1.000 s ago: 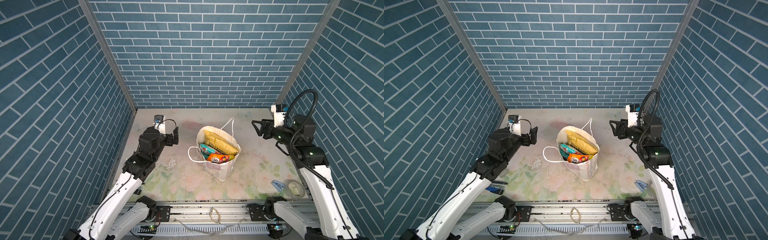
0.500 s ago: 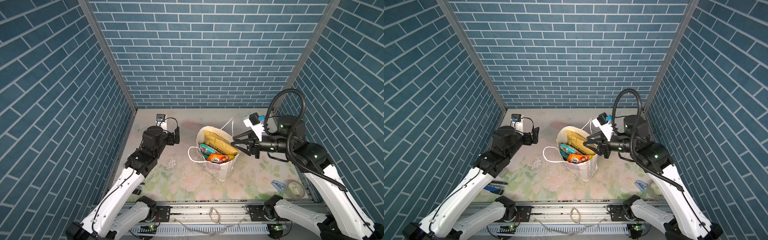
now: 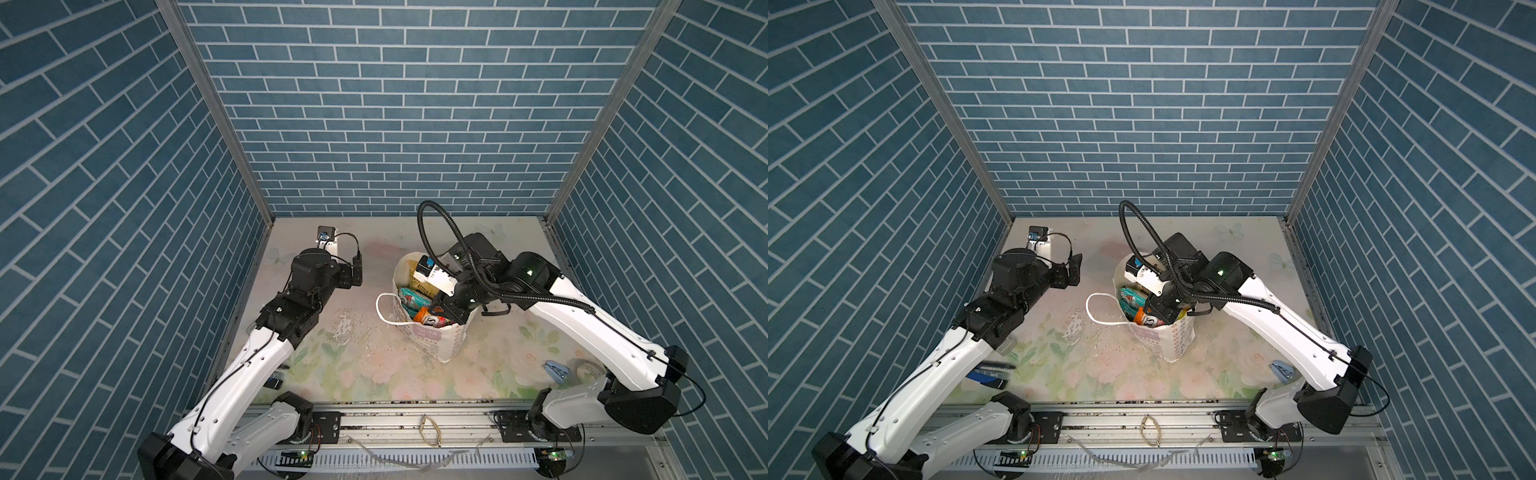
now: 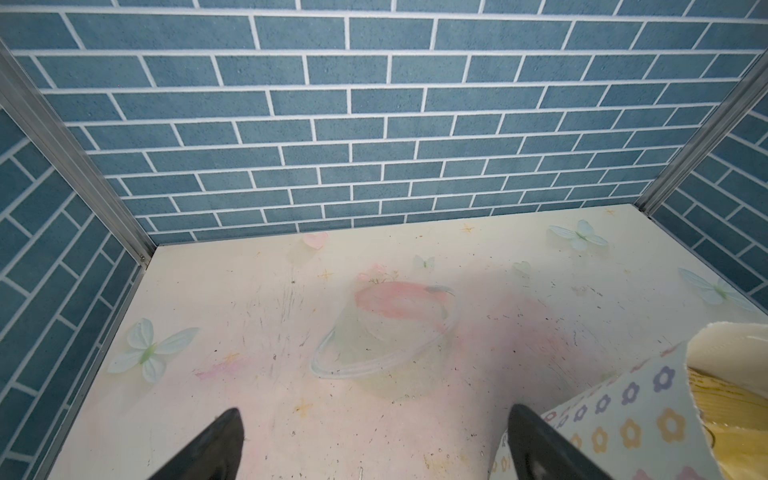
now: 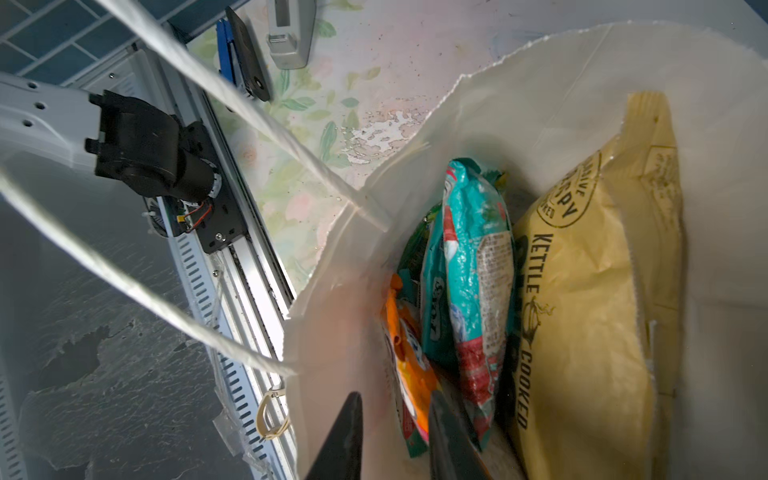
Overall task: Take the snacks out of the paper bag
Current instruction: 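Raise both arms and reach the right gripper down into the paper bag, then close the right gripper on the orange FOX'S candy bag inside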
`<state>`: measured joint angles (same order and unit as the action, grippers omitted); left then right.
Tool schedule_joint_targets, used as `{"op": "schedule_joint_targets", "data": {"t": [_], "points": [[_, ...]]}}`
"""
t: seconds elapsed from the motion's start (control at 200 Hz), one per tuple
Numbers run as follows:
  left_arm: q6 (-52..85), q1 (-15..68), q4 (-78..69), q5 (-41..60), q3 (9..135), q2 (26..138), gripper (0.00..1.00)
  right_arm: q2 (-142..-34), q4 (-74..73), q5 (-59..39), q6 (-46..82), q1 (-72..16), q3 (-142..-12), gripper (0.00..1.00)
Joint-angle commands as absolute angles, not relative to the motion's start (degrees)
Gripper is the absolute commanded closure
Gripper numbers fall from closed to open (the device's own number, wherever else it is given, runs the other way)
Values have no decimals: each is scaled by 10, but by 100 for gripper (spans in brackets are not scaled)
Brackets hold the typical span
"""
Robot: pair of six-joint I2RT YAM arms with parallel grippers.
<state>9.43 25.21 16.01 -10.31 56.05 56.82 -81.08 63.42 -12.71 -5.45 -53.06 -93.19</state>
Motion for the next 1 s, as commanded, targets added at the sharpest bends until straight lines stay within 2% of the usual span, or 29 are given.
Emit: {"op": "schedule_joint_targets", "data": {"t": [0.0, 0.825, 0.925, 0.995], "points": [[91, 255, 163, -104, 575, 570, 0, -818, 680, -83, -91, -540, -948, 71], [80, 255, 153, -98, 577, 594, 1, -865, 636, -63, -96, -554, -943, 68], [79, 254, 153, -98, 577, 596, 0, -872, 638, -54, -96, -557, -944, 69], [78, 254, 153, -98, 577, 597, 0, -875, 639, -54, -96, -557, -944, 73]]}}
